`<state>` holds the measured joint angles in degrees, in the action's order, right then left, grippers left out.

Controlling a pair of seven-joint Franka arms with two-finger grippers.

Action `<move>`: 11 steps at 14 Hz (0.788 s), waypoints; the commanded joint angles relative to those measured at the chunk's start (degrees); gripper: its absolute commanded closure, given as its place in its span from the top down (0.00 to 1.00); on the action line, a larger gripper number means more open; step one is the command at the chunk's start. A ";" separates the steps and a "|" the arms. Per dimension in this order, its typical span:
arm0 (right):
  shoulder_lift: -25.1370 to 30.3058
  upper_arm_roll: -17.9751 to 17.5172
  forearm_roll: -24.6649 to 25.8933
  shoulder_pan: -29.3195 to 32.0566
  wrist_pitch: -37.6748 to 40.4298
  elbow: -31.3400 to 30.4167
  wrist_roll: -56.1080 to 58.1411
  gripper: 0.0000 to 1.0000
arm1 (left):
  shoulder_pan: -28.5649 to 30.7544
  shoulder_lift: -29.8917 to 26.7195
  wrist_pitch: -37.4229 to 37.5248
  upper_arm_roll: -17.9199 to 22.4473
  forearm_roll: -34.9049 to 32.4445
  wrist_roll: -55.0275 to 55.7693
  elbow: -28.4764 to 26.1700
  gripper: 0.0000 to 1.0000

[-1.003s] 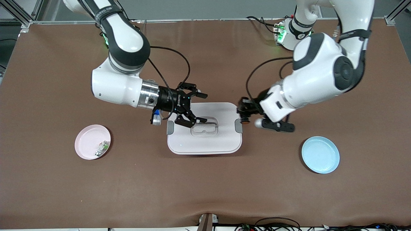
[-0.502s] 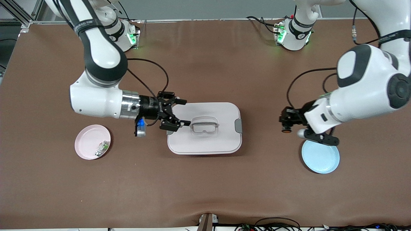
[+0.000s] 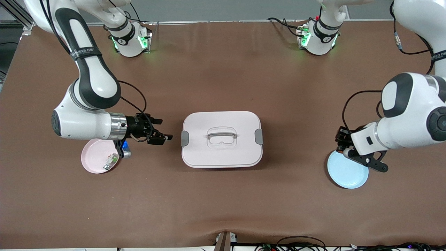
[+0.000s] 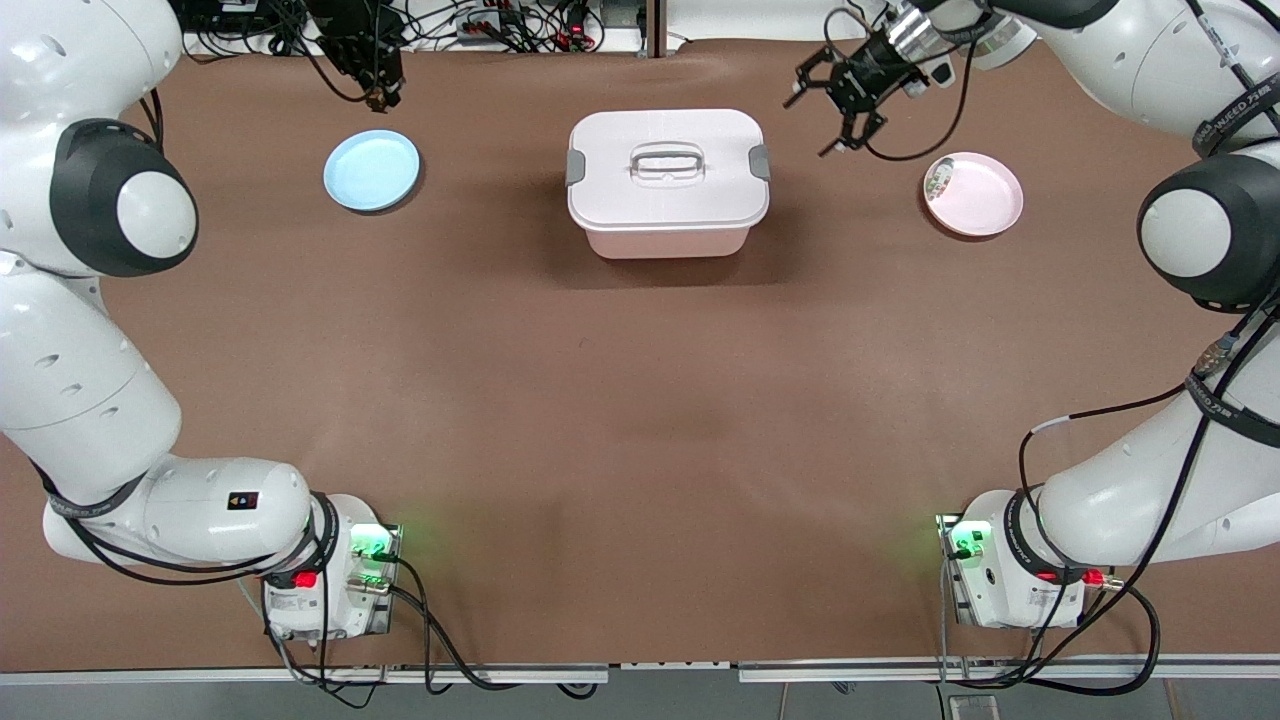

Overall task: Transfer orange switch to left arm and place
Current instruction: 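Carry the switch to the blue plate while the right gripper withdraws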

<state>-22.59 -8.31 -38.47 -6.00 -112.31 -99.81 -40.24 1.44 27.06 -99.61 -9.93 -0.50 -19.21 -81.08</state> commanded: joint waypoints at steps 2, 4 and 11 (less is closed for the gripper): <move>2.90 -0.83 9.28 5.20 0.16 -3.82 9.44 1.00 | 3.30 4.22 -5.84 -0.36 -2.22 -13.00 0.66 0.00; 2.99 -0.74 12.88 8.01 0.24 -3.91 16.30 1.00 | 4.53 6.85 -9.27 -0.36 -4.32 -20.56 0.66 0.00; 2.82 -0.04 23.50 15.49 0.16 -2.68 32.75 1.00 | 7.87 13.19 -21.57 -0.36 -6.62 -48.17 -1.52 0.00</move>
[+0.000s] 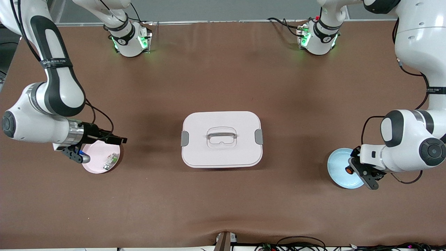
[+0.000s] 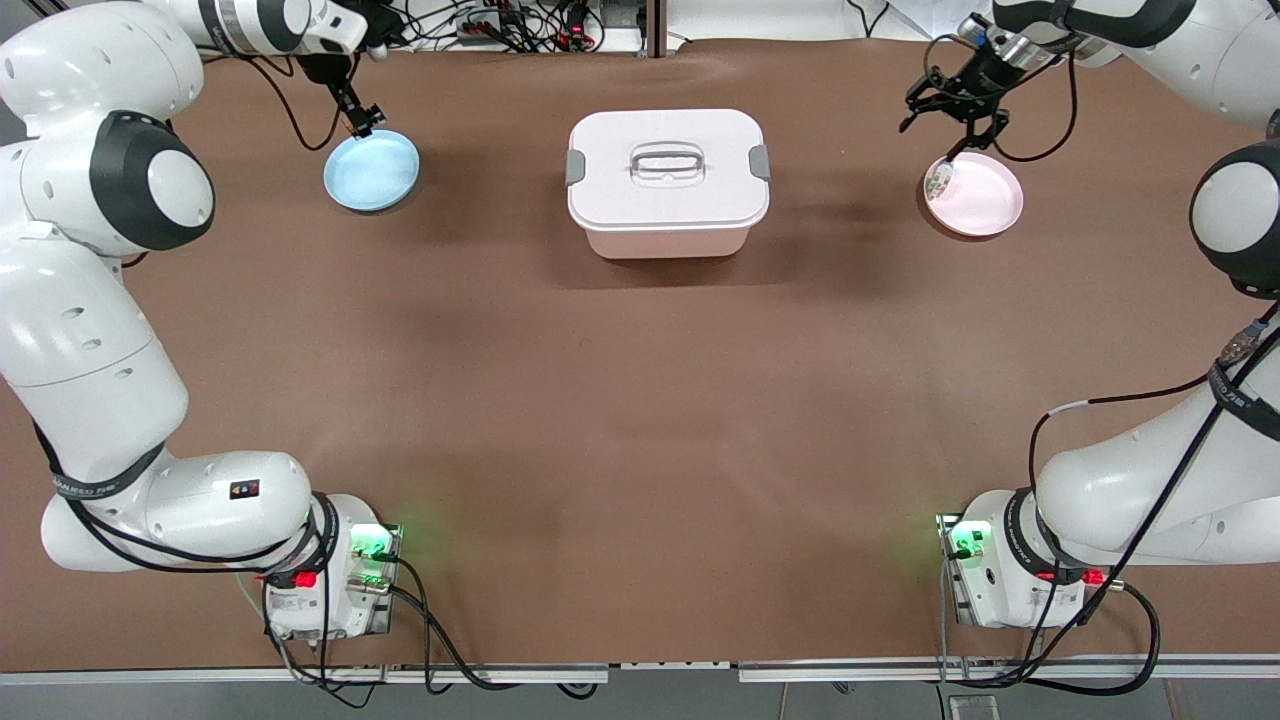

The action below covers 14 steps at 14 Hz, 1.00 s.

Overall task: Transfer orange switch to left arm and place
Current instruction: 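Carry the switch to the blue plate while the right gripper withdraws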

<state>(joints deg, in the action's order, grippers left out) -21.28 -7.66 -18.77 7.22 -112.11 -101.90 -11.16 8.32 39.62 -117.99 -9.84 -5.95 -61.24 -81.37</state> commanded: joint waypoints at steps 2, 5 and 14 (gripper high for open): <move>1.42 -0.69 7.85 3.59 0.75 1.61 6.05 1.00 | 2.22 0.80 -6.19 -0.44 -1.17 -11.16 -3.26 0.00; 1.24 -0.69 15.06 4.21 7.16 8.37 6.50 1.00 | 2.40 0.98 -7.78 -0.35 -1.26 -15.91 -5.02 0.00; 2.55 -0.52 18.32 7.29 10.95 15.42 9.83 1.00 | 3.02 3.00 -17.09 -0.44 -8.29 -19.88 -8.98 0.00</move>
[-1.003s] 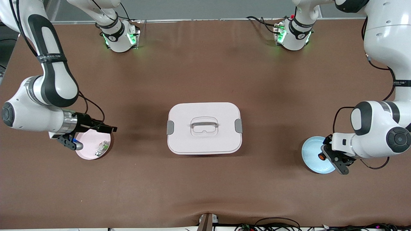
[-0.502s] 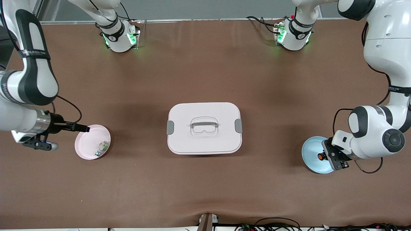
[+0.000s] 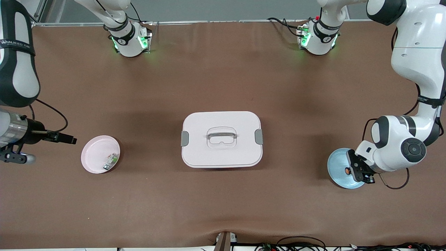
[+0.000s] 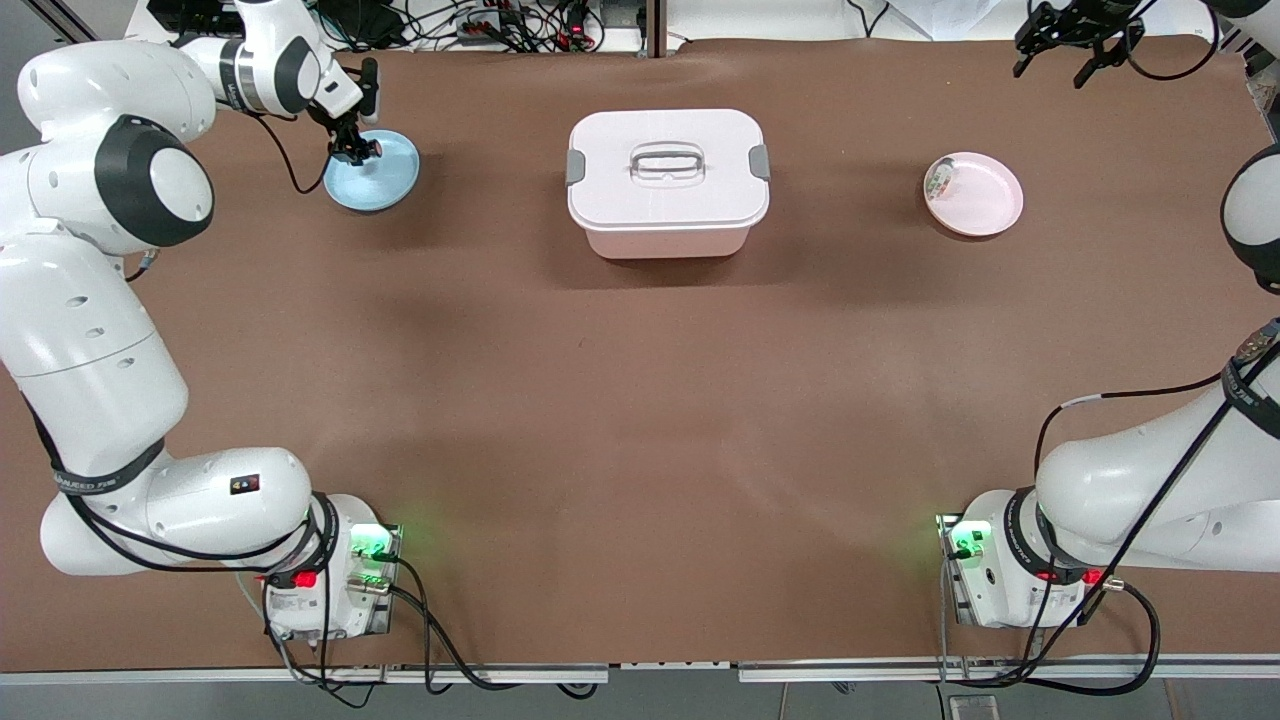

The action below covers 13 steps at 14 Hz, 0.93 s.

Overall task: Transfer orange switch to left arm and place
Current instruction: 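Lower the switch onto the blue plate and open the left gripper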

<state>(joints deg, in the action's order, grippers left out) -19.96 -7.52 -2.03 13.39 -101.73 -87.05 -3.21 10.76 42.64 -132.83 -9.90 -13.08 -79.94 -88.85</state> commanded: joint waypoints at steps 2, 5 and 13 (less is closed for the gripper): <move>3.52 -0.83 4.56 0.94 0.65 0.30 1.72 1.00 | 1.01 -0.01 -2.79 -0.38 -1.15 -1.18 -3.26 0.01; 7.73 -0.83 4.93 1.28 1.09 -0.93 1.54 1.00 | 1.63 -0.01 -2.79 -0.47 -1.15 -1.18 -3.88 0.25; 19.06 -1.18 4.06 2.34 0.92 -10.04 1.10 1.00 | 0.57 -3.87 1.41 -1.26 0.25 0.13 -0.90 1.00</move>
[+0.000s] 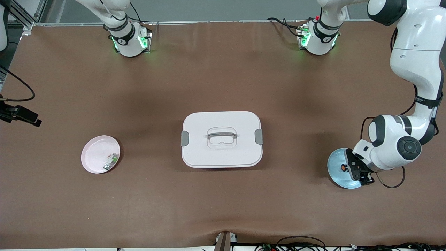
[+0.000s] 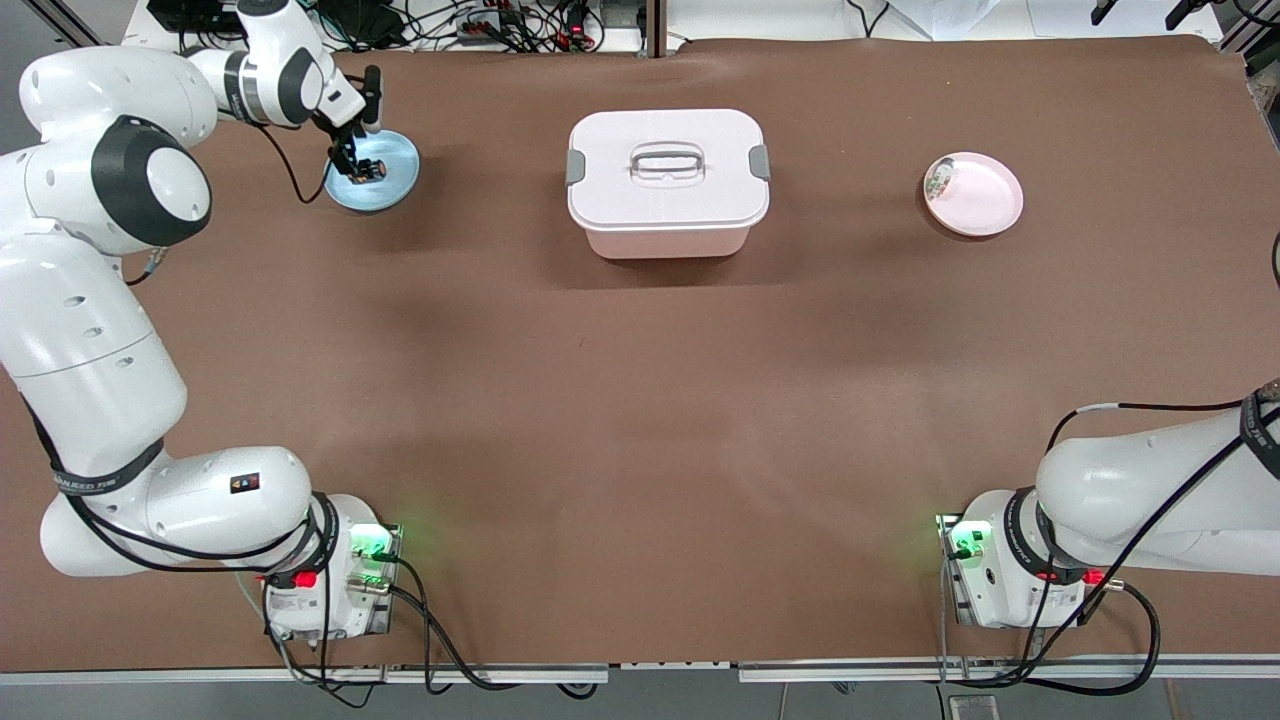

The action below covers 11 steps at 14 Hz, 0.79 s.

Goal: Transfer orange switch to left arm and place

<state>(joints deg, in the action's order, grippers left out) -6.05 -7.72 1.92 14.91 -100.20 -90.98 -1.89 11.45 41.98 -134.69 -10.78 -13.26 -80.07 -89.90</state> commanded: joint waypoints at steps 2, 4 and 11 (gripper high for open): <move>9.02 -1.16 -0.78 0.30 -0.70 -10.87 -0.31 1.00 | 0.33 -4.79 8.01 -0.29 3.58 3.85 2.44 1.00; 10.27 -1.25 -0.87 -0.67 0.35 -11.42 -0.48 1.00 | 0.42 -6.55 11.97 -0.38 6.04 7.80 4.98 1.00; 9.83 -1.34 -1.57 -0.76 3.95 -6.68 -0.40 1.00 | -0.28 -13.75 27.54 -0.38 6.67 36.18 10.71 1.00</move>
<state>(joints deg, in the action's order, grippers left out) 3.43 -9.07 1.31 14.13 -98.13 -99.51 -1.96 11.38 30.87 -108.79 -11.15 -7.25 -49.69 -79.11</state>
